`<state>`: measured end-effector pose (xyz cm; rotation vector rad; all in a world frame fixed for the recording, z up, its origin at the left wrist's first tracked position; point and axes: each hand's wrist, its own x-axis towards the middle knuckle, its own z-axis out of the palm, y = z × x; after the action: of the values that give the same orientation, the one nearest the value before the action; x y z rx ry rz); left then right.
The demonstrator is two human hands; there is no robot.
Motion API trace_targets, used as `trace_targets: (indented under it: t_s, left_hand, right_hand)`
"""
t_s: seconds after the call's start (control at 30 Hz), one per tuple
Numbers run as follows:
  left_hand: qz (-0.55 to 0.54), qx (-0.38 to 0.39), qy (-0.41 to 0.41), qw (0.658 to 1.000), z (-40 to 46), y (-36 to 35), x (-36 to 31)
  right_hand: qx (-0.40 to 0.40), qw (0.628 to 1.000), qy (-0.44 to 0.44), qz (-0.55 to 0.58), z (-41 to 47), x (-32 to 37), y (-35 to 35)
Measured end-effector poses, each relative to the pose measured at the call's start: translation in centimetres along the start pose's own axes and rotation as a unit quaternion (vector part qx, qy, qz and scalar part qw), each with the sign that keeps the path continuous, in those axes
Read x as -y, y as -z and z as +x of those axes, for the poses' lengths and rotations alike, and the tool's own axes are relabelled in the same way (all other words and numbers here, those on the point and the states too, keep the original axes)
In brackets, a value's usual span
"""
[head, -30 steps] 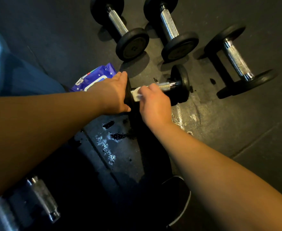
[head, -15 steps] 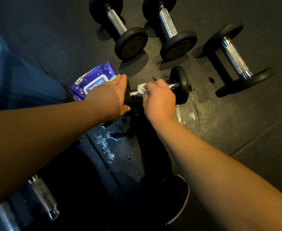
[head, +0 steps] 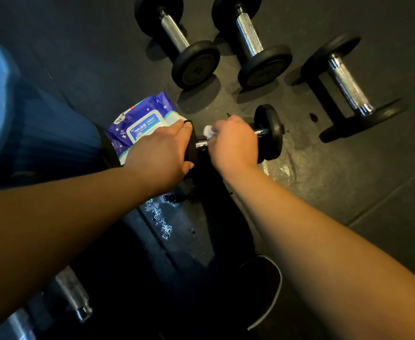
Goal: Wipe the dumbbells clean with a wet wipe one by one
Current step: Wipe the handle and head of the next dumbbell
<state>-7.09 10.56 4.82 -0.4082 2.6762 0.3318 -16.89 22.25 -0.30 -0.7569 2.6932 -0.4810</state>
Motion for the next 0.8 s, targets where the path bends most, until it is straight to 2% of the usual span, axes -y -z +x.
trace_targets:
  t_s: [0.07,0.2,0.37,0.5,0.57,0.67,0.8]
  left_hand:
    - [-0.002,0.000,0.000,1.000,-0.1,0.0,-0.2]
    - [-0.018,-0.012,-0.001,1.000,-0.5,0.1,-0.3]
    - [-0.039,-0.024,-0.016,0.999,-1.1,-0.1,-0.1]
    - [-0.072,-0.053,-0.017,0.996,-1.7,-0.3,-0.4]
    - [-0.078,-0.058,-0.021,0.995,-1.8,-0.4,-0.5]
    - [-0.097,-0.049,-0.011,0.994,-1.8,-0.7,-0.4]
    - [-0.114,0.005,0.017,0.993,-1.8,-1.1,0.0]
  right_hand:
    - [-0.006,1.000,-0.018,0.003,0.1,-0.4,0.3]
    - [0.044,0.998,0.051,0.011,-1.6,1.5,-0.2]
    - [-0.001,1.000,-0.027,0.014,-1.3,-0.4,0.2]
    - [0.055,0.998,0.030,0.029,-3.1,1.0,-0.3]
    - [0.045,0.999,0.018,0.012,-3.2,0.4,-0.1]
    - [0.007,1.000,-0.025,0.007,-3.4,-0.9,0.0]
    - [0.038,0.998,0.022,0.036,-5.1,0.4,-0.8]
